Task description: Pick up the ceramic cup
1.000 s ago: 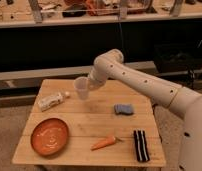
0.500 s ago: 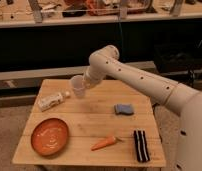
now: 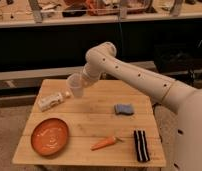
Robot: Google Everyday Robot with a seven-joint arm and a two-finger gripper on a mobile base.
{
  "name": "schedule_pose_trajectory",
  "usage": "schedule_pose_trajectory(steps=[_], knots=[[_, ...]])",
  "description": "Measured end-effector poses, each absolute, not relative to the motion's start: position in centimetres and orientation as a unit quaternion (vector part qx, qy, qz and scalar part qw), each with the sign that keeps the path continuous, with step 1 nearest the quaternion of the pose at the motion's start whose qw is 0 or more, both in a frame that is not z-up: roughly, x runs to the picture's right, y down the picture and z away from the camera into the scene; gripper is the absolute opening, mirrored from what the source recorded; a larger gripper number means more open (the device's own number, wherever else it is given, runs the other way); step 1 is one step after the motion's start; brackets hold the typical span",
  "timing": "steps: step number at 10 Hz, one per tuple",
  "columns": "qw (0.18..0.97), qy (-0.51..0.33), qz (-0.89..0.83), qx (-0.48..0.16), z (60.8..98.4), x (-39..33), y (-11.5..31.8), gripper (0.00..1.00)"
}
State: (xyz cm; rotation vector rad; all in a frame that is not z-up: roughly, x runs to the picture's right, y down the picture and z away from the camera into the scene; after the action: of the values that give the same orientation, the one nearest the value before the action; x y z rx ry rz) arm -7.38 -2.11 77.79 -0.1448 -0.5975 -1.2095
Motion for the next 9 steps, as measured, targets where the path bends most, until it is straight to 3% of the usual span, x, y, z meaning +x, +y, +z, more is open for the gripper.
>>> schedule_pose_trajectory(steps=[9], knots=[[0.757,-0.283,-0.586,-0.057,77.3,-8.7,-4.0,0.0]])
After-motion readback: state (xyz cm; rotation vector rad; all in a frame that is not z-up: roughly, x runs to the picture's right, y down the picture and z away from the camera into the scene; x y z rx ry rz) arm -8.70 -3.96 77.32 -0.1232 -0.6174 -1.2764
